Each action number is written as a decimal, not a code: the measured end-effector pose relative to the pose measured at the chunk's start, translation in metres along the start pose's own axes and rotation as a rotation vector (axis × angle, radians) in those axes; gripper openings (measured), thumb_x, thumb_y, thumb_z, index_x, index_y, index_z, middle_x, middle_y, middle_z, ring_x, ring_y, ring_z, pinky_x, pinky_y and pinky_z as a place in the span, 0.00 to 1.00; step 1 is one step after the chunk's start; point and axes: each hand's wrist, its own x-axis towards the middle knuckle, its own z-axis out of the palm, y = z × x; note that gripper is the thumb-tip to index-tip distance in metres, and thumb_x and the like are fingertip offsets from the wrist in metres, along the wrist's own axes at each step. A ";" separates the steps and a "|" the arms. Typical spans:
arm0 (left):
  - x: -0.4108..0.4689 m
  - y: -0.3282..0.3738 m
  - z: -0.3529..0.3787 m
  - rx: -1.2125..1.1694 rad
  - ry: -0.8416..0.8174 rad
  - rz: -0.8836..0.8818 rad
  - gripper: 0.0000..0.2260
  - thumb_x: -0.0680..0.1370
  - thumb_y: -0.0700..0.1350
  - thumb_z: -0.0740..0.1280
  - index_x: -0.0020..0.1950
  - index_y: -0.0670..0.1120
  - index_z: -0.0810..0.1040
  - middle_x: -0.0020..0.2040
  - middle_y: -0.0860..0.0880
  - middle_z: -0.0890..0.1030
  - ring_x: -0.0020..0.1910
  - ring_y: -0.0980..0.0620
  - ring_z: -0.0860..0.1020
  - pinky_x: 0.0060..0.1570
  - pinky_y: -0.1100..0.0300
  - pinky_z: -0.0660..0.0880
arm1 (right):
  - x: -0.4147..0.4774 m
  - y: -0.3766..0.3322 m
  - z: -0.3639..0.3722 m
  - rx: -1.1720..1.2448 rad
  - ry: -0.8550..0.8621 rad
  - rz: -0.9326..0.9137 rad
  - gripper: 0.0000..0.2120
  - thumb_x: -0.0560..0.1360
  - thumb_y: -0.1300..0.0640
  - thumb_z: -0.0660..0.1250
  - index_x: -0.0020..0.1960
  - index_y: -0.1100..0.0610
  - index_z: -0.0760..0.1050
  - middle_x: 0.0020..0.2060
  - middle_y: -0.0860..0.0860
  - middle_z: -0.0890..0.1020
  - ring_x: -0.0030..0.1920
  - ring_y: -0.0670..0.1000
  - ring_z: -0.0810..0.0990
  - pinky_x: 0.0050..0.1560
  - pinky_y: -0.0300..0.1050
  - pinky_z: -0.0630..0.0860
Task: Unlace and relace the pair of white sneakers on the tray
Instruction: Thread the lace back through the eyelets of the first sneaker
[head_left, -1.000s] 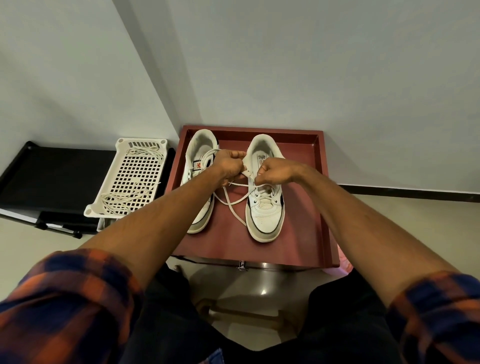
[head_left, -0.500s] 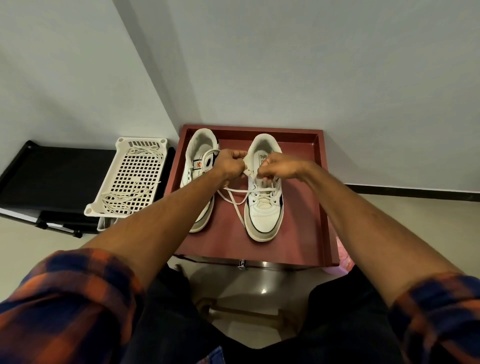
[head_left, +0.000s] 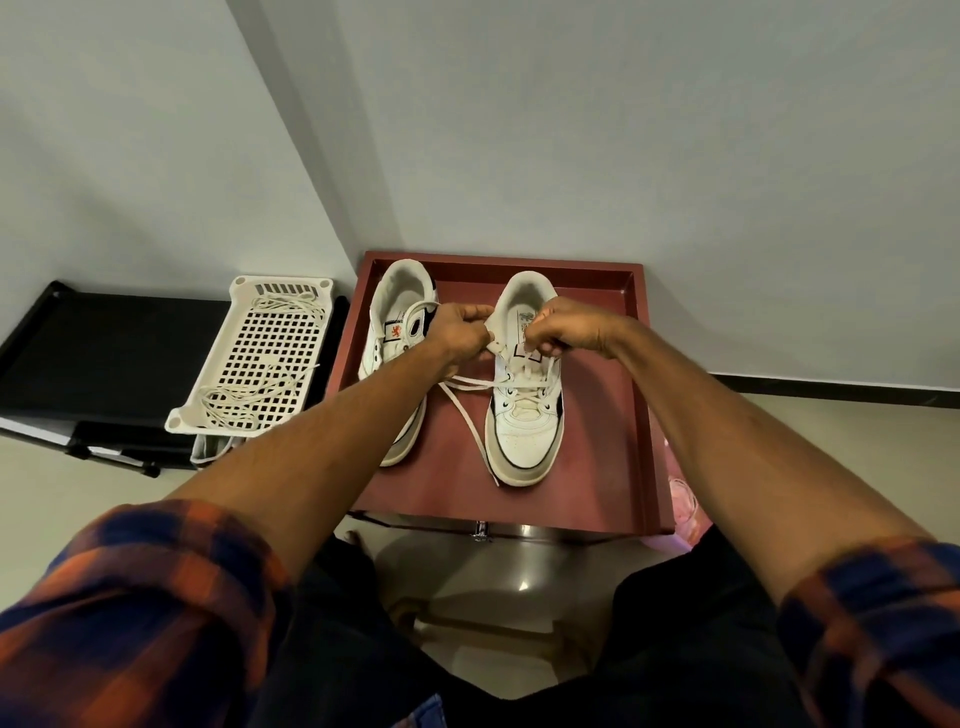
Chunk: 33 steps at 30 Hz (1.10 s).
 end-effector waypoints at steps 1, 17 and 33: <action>0.000 0.000 0.000 -0.011 0.000 0.000 0.16 0.76 0.25 0.62 0.62 0.34 0.77 0.47 0.39 0.82 0.34 0.48 0.80 0.22 0.63 0.75 | 0.001 -0.002 0.000 0.011 0.003 0.009 0.19 0.75 0.64 0.68 0.26 0.57 0.74 0.21 0.49 0.74 0.25 0.46 0.70 0.33 0.42 0.68; -0.004 0.002 0.002 -0.061 -0.001 -0.021 0.16 0.77 0.25 0.62 0.61 0.38 0.77 0.51 0.40 0.81 0.38 0.50 0.81 0.30 0.60 0.81 | 0.001 0.000 -0.004 0.151 0.009 -0.030 0.17 0.76 0.67 0.61 0.29 0.60 0.71 0.22 0.52 0.71 0.23 0.47 0.65 0.30 0.39 0.70; -0.011 0.010 0.009 -0.015 -0.033 -0.043 0.17 0.77 0.26 0.62 0.65 0.35 0.76 0.49 0.39 0.80 0.31 0.52 0.79 0.23 0.64 0.75 | 0.004 -0.026 -0.006 -0.272 -0.297 0.229 0.18 0.80 0.46 0.65 0.39 0.58 0.80 0.26 0.54 0.81 0.24 0.46 0.76 0.27 0.36 0.67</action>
